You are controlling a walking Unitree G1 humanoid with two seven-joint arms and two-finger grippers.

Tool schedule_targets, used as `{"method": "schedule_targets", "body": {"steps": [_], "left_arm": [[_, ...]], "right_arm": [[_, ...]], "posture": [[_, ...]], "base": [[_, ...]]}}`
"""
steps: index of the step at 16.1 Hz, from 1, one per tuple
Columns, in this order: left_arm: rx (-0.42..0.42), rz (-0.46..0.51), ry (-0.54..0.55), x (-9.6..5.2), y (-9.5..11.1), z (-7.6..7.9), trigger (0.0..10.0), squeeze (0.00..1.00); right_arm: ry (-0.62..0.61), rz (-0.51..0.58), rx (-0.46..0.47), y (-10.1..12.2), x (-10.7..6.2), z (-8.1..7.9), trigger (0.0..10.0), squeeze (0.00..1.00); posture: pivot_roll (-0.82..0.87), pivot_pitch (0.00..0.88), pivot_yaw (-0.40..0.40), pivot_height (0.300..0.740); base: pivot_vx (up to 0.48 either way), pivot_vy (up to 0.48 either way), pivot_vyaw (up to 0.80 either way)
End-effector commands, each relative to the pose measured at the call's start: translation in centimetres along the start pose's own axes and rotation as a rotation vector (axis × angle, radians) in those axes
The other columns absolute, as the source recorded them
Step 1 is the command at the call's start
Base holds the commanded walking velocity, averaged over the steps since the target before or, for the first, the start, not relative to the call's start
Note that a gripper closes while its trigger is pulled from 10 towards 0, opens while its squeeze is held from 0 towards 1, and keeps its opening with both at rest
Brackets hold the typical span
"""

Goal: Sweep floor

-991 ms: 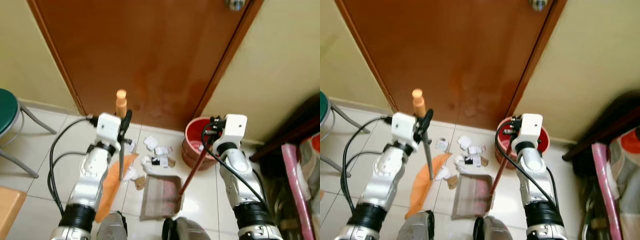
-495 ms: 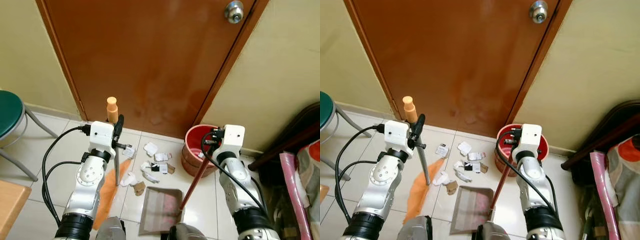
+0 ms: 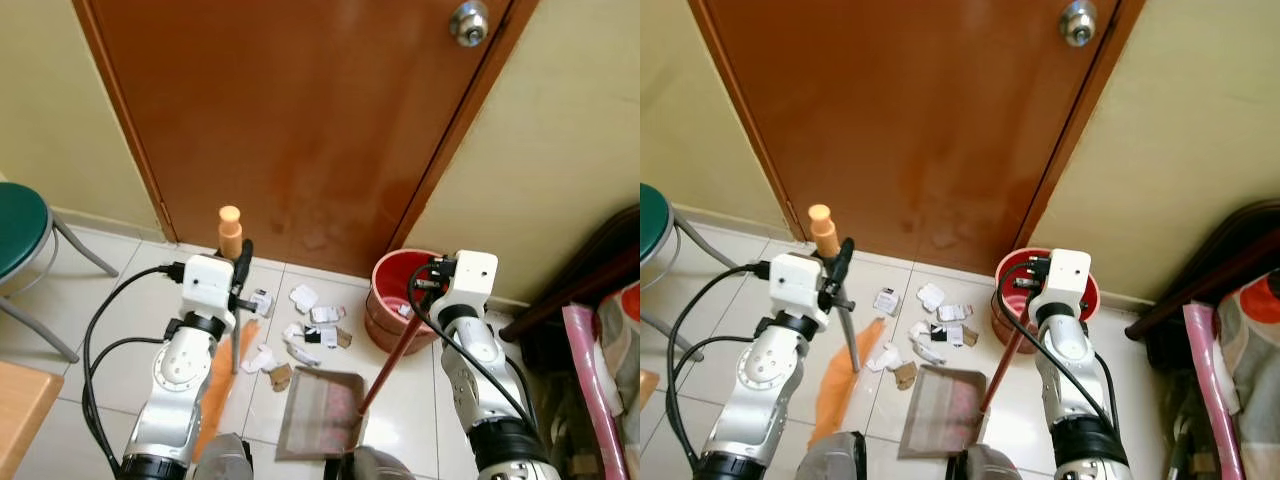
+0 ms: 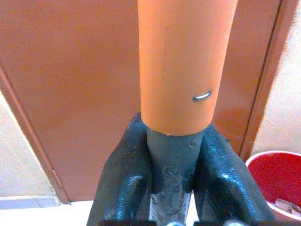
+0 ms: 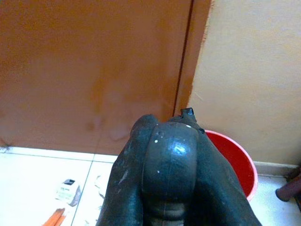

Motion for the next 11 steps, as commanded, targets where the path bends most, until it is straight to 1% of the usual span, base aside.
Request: {"method": "schedule_targets", "body": {"steps": [1,3,5,8,11], "left_arm": [[-0.001,-0.006,-0.011,-0.1,0.3,0.2,10.0,0.0],[-0.003,-0.009,-0.016,-0.2,0.3,0.2,10.0,0.0],[-0.008,-0.027,-0.006,-0.5,-0.2,-0.1,10.0,0.0],[-0.012,-0.05,0.015,-0.6,-0.7,-0.6,10.0,0.0],[-0.014,-0.048,-0.003,-0.3,-0.6,-0.3,10.0,0.0]], "right_arm": [[-0.014,0.048,-0.001,1.3,0.1,0.4,10.0,0.0],[-0.02,0.05,0.0,1.3,-0.2,0.7,10.0,0.0],[-0.035,0.059,-0.005,1.4,-0.8,1.5,10.0,0.0],[-0.014,0.086,-0.023,2.3,-1.1,1.4,10.0,0.0],[-0.018,0.088,-0.025,2.5,-1.3,1.5,10.0,0.0]], "posture": [[0.08,0.073,-0.063,0.74],[0.06,0.071,-0.056,0.74],[0.04,0.048,-0.049,0.74],[0.02,0.045,-0.038,0.74],[0.01,0.046,-0.031,0.74]], "base": [[0.0,0.0,0.0],[-0.251,0.0,-0.65],[-0.247,0.0,-0.65],[-0.262,0.0,0.0],[-0.266,0.0,0.0]]}}
Point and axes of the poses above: a point about 5 cm out from each wrist's last joint towards the gripper, its own x axis pointing out of the wrist towards the gripper, its own y axis along the axis of the wrist's last joint, z = x × y, the point moved 3 cm from there along x, pointing out of the wrist towards the gripper, and after that the axes turned 14 degrees about x, right-handed, at the moved point
